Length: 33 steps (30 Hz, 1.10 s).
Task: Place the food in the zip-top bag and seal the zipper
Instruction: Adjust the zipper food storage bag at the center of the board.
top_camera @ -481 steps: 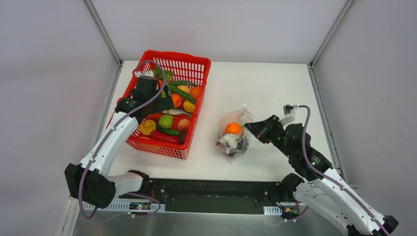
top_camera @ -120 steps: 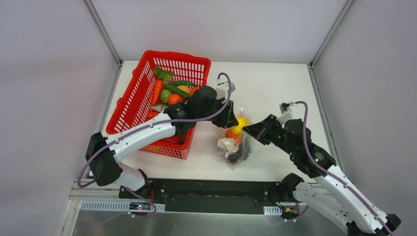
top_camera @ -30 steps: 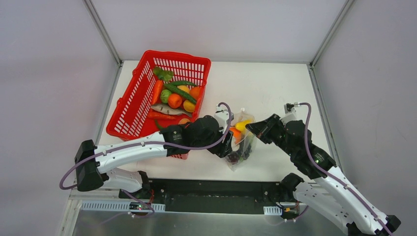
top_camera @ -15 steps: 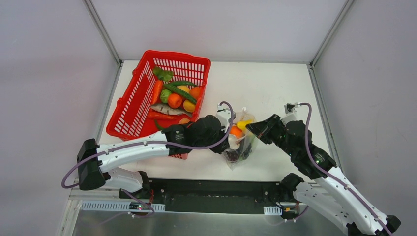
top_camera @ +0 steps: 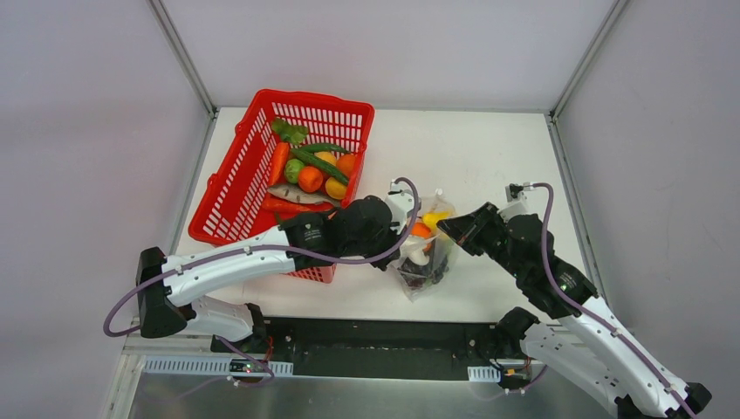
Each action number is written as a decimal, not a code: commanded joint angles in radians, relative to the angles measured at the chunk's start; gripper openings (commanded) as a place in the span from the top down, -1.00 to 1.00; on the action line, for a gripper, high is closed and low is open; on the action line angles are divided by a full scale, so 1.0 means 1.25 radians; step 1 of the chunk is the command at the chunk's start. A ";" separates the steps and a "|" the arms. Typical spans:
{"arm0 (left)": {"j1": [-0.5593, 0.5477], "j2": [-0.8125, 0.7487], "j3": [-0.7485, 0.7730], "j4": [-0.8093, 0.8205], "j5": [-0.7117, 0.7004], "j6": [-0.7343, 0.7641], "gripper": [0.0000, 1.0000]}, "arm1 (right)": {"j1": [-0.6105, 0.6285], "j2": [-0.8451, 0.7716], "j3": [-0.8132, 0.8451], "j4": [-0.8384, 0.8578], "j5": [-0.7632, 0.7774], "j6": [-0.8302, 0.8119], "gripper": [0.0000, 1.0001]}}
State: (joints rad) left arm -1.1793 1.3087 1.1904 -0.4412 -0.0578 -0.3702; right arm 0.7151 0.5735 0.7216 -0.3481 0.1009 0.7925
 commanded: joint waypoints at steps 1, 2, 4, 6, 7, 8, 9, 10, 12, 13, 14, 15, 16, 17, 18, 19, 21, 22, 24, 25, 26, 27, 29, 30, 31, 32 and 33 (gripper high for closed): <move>-0.009 -0.026 0.092 -0.118 0.044 0.112 1.00 | -0.003 -0.018 0.007 0.027 0.009 -0.026 0.87; -0.008 -0.022 0.105 -0.133 0.066 0.127 1.00 | -0.002 -0.021 0.007 0.024 0.012 -0.029 0.87; -0.008 -0.018 0.123 -0.155 0.078 0.154 1.00 | -0.002 -0.025 0.007 0.024 0.018 -0.031 0.86; -0.006 -0.014 0.132 -0.169 0.071 0.175 1.00 | -0.002 -0.029 0.009 0.024 0.020 -0.034 0.82; -0.007 -0.015 0.136 -0.173 0.070 0.186 1.00 | -0.003 -0.030 0.010 0.024 0.021 -0.037 0.79; -0.006 -0.015 0.141 -0.177 0.072 0.194 1.00 | -0.002 -0.030 0.012 0.023 0.020 -0.041 0.74; -0.005 -0.015 0.147 -0.180 0.074 0.201 1.00 | -0.003 -0.030 0.015 0.023 0.016 -0.047 0.68; -0.005 -0.017 0.149 -0.181 0.074 0.208 1.00 | -0.002 -0.030 0.018 0.023 0.016 -0.054 0.59; -0.002 -0.022 0.145 -0.171 0.068 0.219 1.00 | -0.002 -0.030 0.026 0.022 0.015 -0.084 0.39; 0.002 -0.026 0.141 -0.168 0.068 0.224 1.00 | -0.002 -0.030 0.033 0.019 0.015 -0.100 0.31; 0.005 -0.029 0.140 -0.167 0.068 0.230 1.00 | -0.003 -0.030 0.040 0.018 0.010 -0.119 0.24; 0.007 -0.032 0.140 -0.172 0.061 0.237 1.00 | -0.003 -0.029 0.048 0.018 0.006 -0.139 0.21; 0.011 -0.037 0.140 -0.179 0.053 0.243 1.00 | -0.002 -0.031 0.057 0.013 0.007 -0.159 0.18; 0.014 -0.042 0.137 -0.183 0.051 0.248 1.00 | -0.002 -0.033 0.065 0.008 0.015 -0.176 0.17; 0.019 -0.049 0.135 -0.182 0.041 0.251 1.00 | -0.002 -0.036 0.072 0.003 0.024 -0.194 0.16; 0.025 -0.057 0.132 -0.177 0.032 0.253 1.00 | -0.002 -0.041 0.077 0.001 0.027 -0.211 0.15; 0.032 -0.070 0.128 -0.168 0.035 0.260 1.00 | -0.002 -0.051 0.084 0.001 0.036 -0.245 0.14; 0.033 -0.075 0.128 -0.165 0.035 0.264 1.00 | -0.002 -0.056 0.088 0.001 0.043 -0.256 0.14; 0.034 -0.081 0.126 -0.159 0.026 0.265 1.00 | -0.003 -0.069 0.090 0.001 0.068 -0.275 0.13; 0.035 -0.083 0.125 -0.157 0.028 0.263 1.00 | -0.003 -0.072 0.093 -0.003 0.086 -0.279 0.07; 0.035 -0.083 0.125 -0.156 0.031 0.262 1.00 | -0.003 -0.074 0.095 -0.010 0.105 -0.280 0.00; 0.035 -0.082 0.124 -0.156 0.035 0.261 1.00 | -0.002 -0.076 0.101 -0.019 0.130 -0.278 -0.04; 0.035 -0.079 0.122 -0.156 0.033 0.258 1.00 | -0.002 -0.074 0.109 -0.043 0.185 -0.262 -0.11; 0.035 -0.078 0.120 -0.157 0.029 0.255 1.00 | -0.003 -0.074 0.110 -0.051 0.205 -0.254 -0.12; 0.035 -0.078 0.119 -0.158 0.025 0.253 1.00 | -0.003 -0.074 0.110 -0.057 0.215 -0.247 -0.15; 0.035 -0.077 0.119 -0.158 0.022 0.252 1.00 | -0.003 -0.072 0.111 -0.063 0.220 -0.238 -0.16; 0.035 -0.076 0.121 -0.161 0.018 0.250 1.00 | -0.003 -0.072 0.110 -0.066 0.218 -0.228 -0.16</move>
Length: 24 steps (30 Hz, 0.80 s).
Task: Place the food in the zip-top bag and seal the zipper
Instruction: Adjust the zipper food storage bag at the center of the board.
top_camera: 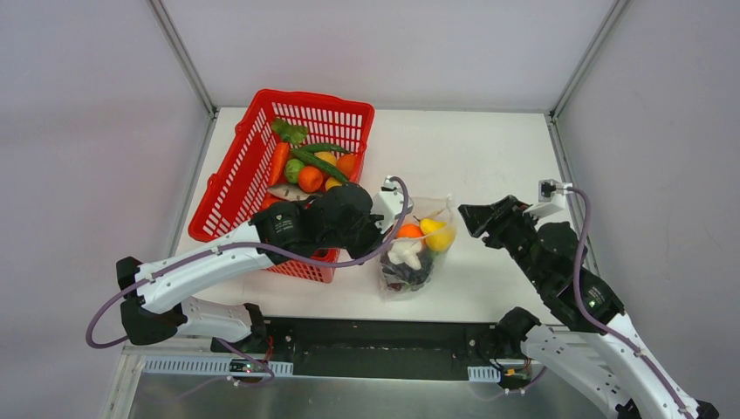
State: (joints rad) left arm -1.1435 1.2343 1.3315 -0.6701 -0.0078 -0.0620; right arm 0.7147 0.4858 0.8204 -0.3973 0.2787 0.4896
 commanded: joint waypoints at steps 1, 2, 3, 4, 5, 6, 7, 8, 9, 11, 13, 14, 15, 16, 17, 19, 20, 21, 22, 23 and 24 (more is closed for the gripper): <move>0.007 -0.017 0.010 0.021 -0.027 0.003 1.00 | -0.002 -0.003 0.031 -0.028 0.060 0.023 -0.17; 0.007 -0.020 0.009 0.021 -0.033 0.002 1.00 | -0.002 -0.003 0.029 -0.027 0.048 0.033 -0.17; 0.007 -0.024 0.006 0.024 -0.039 0.002 1.00 | -0.002 -0.004 0.029 -0.028 0.044 0.039 -0.19; 0.007 -0.027 0.005 0.028 -0.044 0.003 1.00 | -0.002 -0.004 0.029 -0.032 0.050 0.044 -0.20; 0.007 -0.028 0.006 0.028 -0.047 0.006 1.00 | -0.002 -0.005 0.031 -0.038 0.065 0.049 -0.20; 0.007 -0.028 0.008 0.026 -0.048 0.008 1.00 | -0.002 -0.004 0.032 -0.044 0.083 0.050 -0.20; 0.007 -0.028 0.009 0.024 -0.047 0.011 1.00 | -0.002 0.001 0.032 -0.048 0.094 0.042 -0.20; 0.007 -0.029 0.011 0.022 -0.046 0.013 1.00 | -0.002 0.008 0.033 -0.050 0.103 0.027 -0.20; 0.007 -0.030 0.011 0.022 -0.046 0.016 1.00 | -0.002 0.021 0.037 -0.058 0.118 0.020 -0.17; 0.007 -0.029 0.011 0.019 -0.053 0.019 1.00 | -0.002 0.050 0.038 -0.059 0.146 -0.016 -0.10; 0.007 -0.031 0.012 0.016 -0.056 0.022 1.00 | -0.003 0.083 0.044 -0.061 0.185 -0.043 -0.08; 0.007 -0.031 0.012 0.016 -0.055 0.023 1.00 | -0.004 0.095 0.050 -0.058 0.192 -0.054 -0.07; 0.007 -0.032 0.012 0.016 -0.056 0.024 1.00 | -0.006 0.105 0.053 -0.049 0.189 -0.068 -0.07; 0.007 -0.032 0.012 0.015 -0.057 0.026 1.00 | -0.011 0.112 0.053 -0.036 0.184 -0.083 -0.07; 0.006 -0.032 0.012 0.016 -0.059 0.029 1.00 | -0.016 0.118 0.053 -0.022 0.182 -0.096 -0.06; 0.006 -0.032 0.013 0.013 -0.075 0.036 1.00 | -0.041 0.128 0.052 -0.001 0.176 -0.116 -0.03; 0.007 -0.033 0.011 0.013 -0.080 0.042 1.00 | -0.067 0.133 0.053 0.008 0.157 -0.122 -0.02; 0.007 -0.033 0.009 0.013 -0.082 0.042 1.00 | -0.099 0.140 0.054 0.016 0.121 -0.127 -0.02; 0.007 -0.035 0.008 0.014 -0.080 0.055 1.00 | -0.138 0.150 0.058 0.020 0.071 -0.131 -0.02; 0.006 -0.037 0.006 0.017 -0.079 0.066 1.00 | -0.185 0.163 0.061 0.021 0.020 -0.124 -0.02; 0.007 -0.039 0.003 0.020 -0.083 0.069 1.00 | -0.247 0.176 0.061 0.026 -0.046 -0.119 -0.02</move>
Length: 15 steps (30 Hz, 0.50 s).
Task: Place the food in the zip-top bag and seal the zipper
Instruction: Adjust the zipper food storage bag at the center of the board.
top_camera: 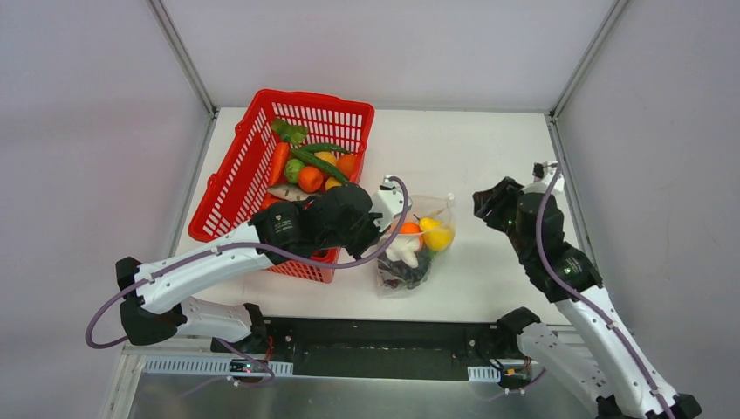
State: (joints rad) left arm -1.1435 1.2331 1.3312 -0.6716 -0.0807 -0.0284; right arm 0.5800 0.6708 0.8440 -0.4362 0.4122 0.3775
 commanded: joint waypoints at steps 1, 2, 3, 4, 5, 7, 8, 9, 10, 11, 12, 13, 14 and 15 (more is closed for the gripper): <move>0.007 -0.040 0.000 0.025 -0.028 0.046 1.00 | -0.206 0.044 0.042 0.063 -0.226 -0.023 -0.02; 0.007 -0.043 -0.005 0.031 -0.030 0.051 1.00 | -0.290 0.059 0.043 0.070 -0.353 -0.009 -0.04; 0.007 -0.046 -0.008 0.039 -0.030 0.054 1.00 | -0.375 0.078 0.041 0.084 -0.452 0.009 -0.07; 0.007 -0.049 -0.011 0.045 -0.027 0.056 1.00 | -0.458 0.097 0.035 0.113 -0.577 0.033 -0.12; 0.006 -0.053 -0.014 0.049 -0.024 0.060 1.00 | -0.541 0.117 0.020 0.155 -0.708 0.066 -0.18; 0.006 -0.059 -0.025 0.065 -0.023 0.067 1.00 | -0.644 0.161 -0.020 0.278 -0.892 0.152 -0.24; 0.007 -0.063 -0.030 0.071 -0.025 0.070 1.00 | -0.660 0.170 -0.053 0.330 -0.919 0.184 -0.29; 0.007 -0.064 -0.033 0.072 -0.025 0.076 1.00 | -0.664 0.167 -0.092 0.442 -0.923 0.210 -0.33; 0.007 -0.066 -0.036 0.072 -0.023 0.081 1.00 | -0.663 0.158 -0.139 0.541 -0.910 0.234 -0.38; 0.007 -0.067 -0.038 0.071 -0.019 0.086 1.00 | -0.663 0.144 -0.204 0.658 -0.895 0.255 -0.42; 0.007 -0.068 -0.039 0.072 -0.010 0.092 1.00 | -0.663 0.135 -0.269 0.791 -0.890 0.264 -0.44; 0.007 -0.069 -0.040 0.072 -0.002 0.099 1.00 | -0.664 0.133 -0.321 0.893 -0.892 0.253 -0.47; 0.007 -0.070 -0.040 0.073 0.005 0.105 1.00 | -0.663 0.133 -0.353 0.945 -0.891 0.231 -0.50; 0.007 -0.070 -0.038 0.073 0.012 0.108 1.00 | -0.663 0.136 -0.371 0.974 -0.892 0.211 -0.52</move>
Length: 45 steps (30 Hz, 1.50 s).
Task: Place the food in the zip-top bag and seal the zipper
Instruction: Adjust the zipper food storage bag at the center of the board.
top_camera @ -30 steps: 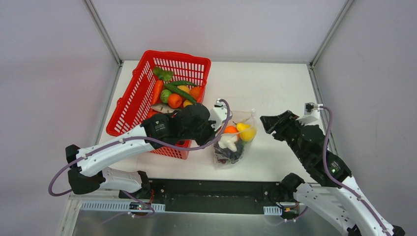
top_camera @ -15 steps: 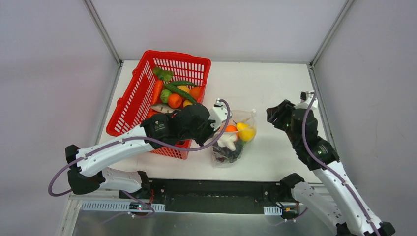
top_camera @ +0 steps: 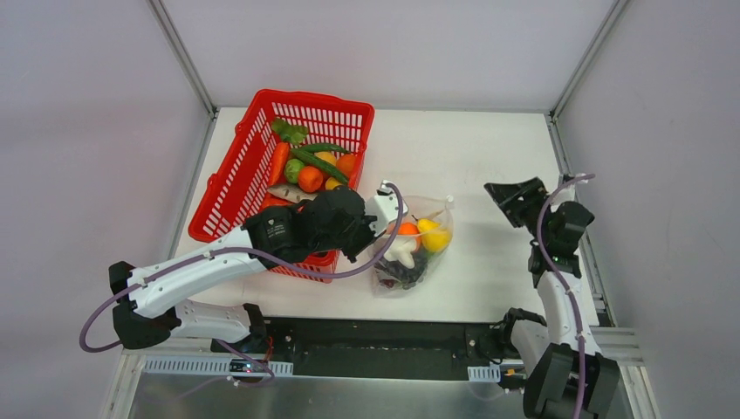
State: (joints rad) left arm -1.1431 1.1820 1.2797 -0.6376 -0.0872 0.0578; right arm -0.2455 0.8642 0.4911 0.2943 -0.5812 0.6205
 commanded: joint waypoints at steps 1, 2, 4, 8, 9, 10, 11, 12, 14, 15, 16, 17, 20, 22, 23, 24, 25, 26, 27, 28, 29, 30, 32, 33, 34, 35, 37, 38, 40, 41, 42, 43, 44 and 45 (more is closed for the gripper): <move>0.006 -0.028 0.004 0.047 0.022 0.042 1.00 | -0.002 -0.008 -0.106 0.434 -0.121 0.008 -0.53; 0.006 -0.028 0.006 0.049 0.025 0.044 1.00 | -0.002 0.006 -0.123 0.499 -0.161 0.005 -0.54; 0.006 -0.024 0.009 0.050 0.031 0.052 1.00 | 0.001 0.046 -0.148 0.638 -0.198 0.034 -0.54; 0.007 -0.014 0.026 0.035 0.036 0.064 1.00 | 0.001 0.138 -0.159 0.866 -0.270 0.111 -0.55; 0.008 -0.012 0.027 0.035 0.036 0.068 1.00 | 0.001 0.162 -0.153 0.908 -0.292 0.124 -0.56; 0.009 -0.009 0.029 0.033 0.037 0.072 1.00 | 0.000 0.180 -0.150 0.944 -0.315 0.132 -0.56; 0.010 -0.008 0.030 0.032 0.038 0.076 1.00 | 0.000 0.195 -0.154 0.977 -0.336 0.135 -0.56; 0.012 -0.007 0.031 0.033 0.039 0.079 1.00 | 0.001 0.206 -0.165 1.008 -0.343 0.136 -0.56; 0.016 -0.007 0.029 0.036 0.046 0.084 1.00 | 0.009 0.223 -0.183 1.049 -0.346 0.131 -0.56; 0.020 -0.011 0.025 0.040 0.054 0.086 1.00 | 0.015 0.230 -0.185 1.070 -0.365 0.131 -0.55; 0.022 -0.012 0.021 0.042 0.064 0.091 1.00 | 0.023 0.238 -0.184 1.100 -0.385 0.130 -0.55; 0.027 -0.015 0.020 0.039 0.068 0.099 1.00 | 0.032 0.244 -0.185 1.115 -0.401 0.130 -0.53; 0.046 -0.024 0.021 0.026 0.109 0.114 1.00 | 0.065 0.253 -0.192 1.145 -0.416 0.107 -0.45; 0.063 -0.033 0.018 0.025 0.145 0.122 1.00 | 0.092 0.258 -0.197 1.145 -0.427 0.065 -0.43; 0.072 -0.036 0.015 0.025 0.165 0.126 1.00 | 0.103 0.265 -0.195 1.145 -0.439 0.056 -0.43; 0.081 -0.038 0.013 0.024 0.185 0.131 1.00 | 0.109 0.273 -0.195 1.145 -0.445 0.049 -0.43; 0.089 -0.040 0.013 0.020 0.197 0.134 1.00 | 0.113 0.279 -0.196 1.145 -0.449 0.044 -0.43; 0.095 -0.041 0.013 0.016 0.206 0.139 1.00 | 0.117 0.280 -0.198 1.145 -0.455 0.037 -0.43; 0.100 -0.042 0.010 0.012 0.214 0.143 1.00 | 0.119 0.277 -0.202 1.145 -0.458 0.028 -0.43; 0.105 -0.045 0.007 0.012 0.220 0.145 1.00 | 0.122 0.272 -0.208 1.145 -0.458 0.019 -0.43; 0.110 -0.048 0.002 0.015 0.225 0.145 1.00 | 0.125 0.266 -0.212 1.145 -0.459 0.012 -0.43; 0.117 -0.049 -0.003 0.020 0.237 0.147 1.00 | 0.128 0.263 -0.214 1.145 -0.459 0.007 -0.43; 0.125 -0.049 -0.002 0.021 0.260 0.156 1.00 | 0.136 0.273 -0.205 1.145 -0.474 0.011 -0.37; 0.127 -0.047 0.000 0.021 0.271 0.161 1.00 | 0.144 0.281 -0.200 1.145 -0.487 0.014 -0.31; 0.130 -0.045 0.003 0.019 0.272 0.166 1.00 | 0.154 0.286 -0.197 1.145 -0.496 0.011 -0.24; 0.133 -0.042 0.006 0.018 0.274 0.171 1.00 | 0.163 0.290 -0.199 1.145 -0.501 0.004 -0.18; 0.140 -0.037 0.011 0.011 0.283 0.178 1.00 | 0.169 0.288 -0.209 1.145 -0.492 -0.014 -0.05; 0.143 -0.033 0.014 0.006 0.292 0.181 1.00 | 0.170 0.285 -0.210 1.145 -0.491 -0.023 0.07; 0.148 -0.031 0.015 0.002 0.301 0.186 1.00 | 0.170 0.281 -0.205 1.145 -0.497 -0.025 0.24; 0.150 -0.030 0.016 0.002 0.301 0.187 1.00 | 0.171 0.280 -0.201 1.145 -0.497 -0.023 0.34; 0.151 -0.030 0.016 0.002 0.305 0.188 1.00 | 0.171 0.278 -0.198 1.145 -0.497 -0.021 0.42; 0.152 -0.030 0.016 0.002 0.308 0.189 1.00 | 0.171 0.275 -0.198 1.145 -0.492 -0.021 0.45; 0.154 -0.030 0.015 0.003 0.311 0.188 1.00 | 0.171 0.273 -0.198 1.145 -0.485 -0.021 0.48; 0.154 -0.031 0.014 0.003 0.315 0.189 1.00 | 0.171 0.268 -0.197 1.145 -0.481 -0.021 0.53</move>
State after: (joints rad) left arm -0.9604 1.1561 1.2762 -0.6437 0.2562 0.2653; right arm -0.0372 1.2232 0.2272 1.4952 -1.1675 0.6273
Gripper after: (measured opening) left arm 0.011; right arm 0.271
